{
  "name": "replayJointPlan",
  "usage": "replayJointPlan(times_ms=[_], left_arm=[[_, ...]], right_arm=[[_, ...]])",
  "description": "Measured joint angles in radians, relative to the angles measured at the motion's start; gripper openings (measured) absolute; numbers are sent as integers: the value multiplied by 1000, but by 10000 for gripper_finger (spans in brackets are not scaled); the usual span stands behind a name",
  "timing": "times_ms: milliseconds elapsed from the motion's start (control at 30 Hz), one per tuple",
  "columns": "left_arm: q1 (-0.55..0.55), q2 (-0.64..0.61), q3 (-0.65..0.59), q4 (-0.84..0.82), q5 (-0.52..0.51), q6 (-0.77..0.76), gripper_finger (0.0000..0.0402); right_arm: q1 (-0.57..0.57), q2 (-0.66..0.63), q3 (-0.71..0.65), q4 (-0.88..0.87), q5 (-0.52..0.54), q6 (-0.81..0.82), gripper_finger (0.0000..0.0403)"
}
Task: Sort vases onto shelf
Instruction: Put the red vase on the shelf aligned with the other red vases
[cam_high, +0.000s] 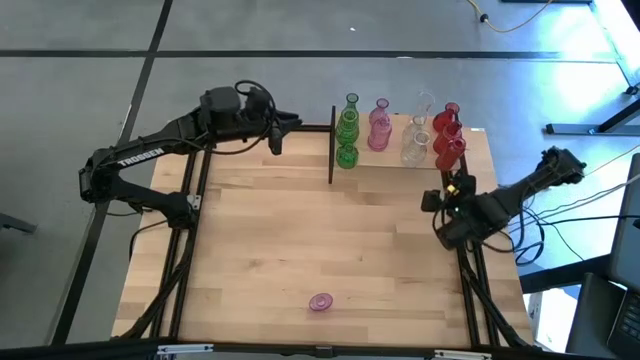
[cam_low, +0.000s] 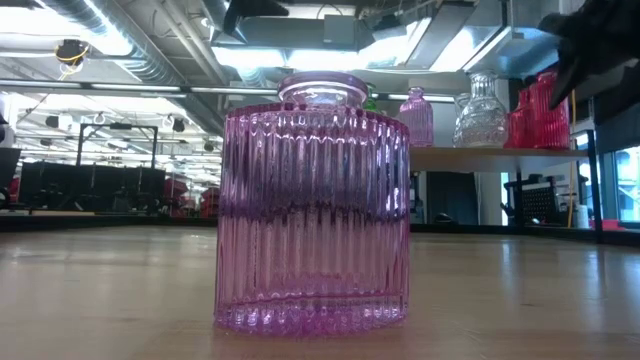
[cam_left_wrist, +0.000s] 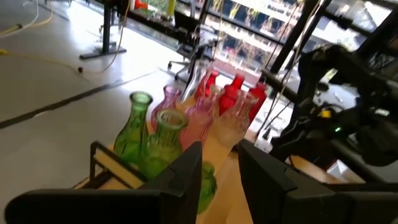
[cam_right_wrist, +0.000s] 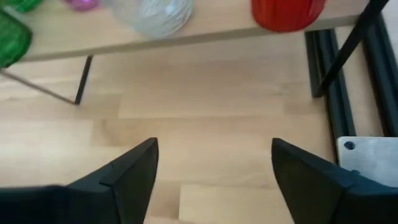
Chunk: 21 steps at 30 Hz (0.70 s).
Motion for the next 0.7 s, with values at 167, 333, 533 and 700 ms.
replayJointPlan(times_ms=[167, 333, 533, 700], left_arm=[[0, 0, 0, -53, 0, 3, 98], [0, 0, 0, -84, -1, 93, 98], [12, 18, 1, -105, -40, 190, 98], [54, 89, 1, -118, -30, 177, 98]], right_arm=[[44, 31, 10, -1, 4, 17, 229], [41, 59, 15, -1, 41, 11, 85], [38, 66, 51, 0, 138, -7, 18], [13, 64, 58, 0, 92, -42, 5]])
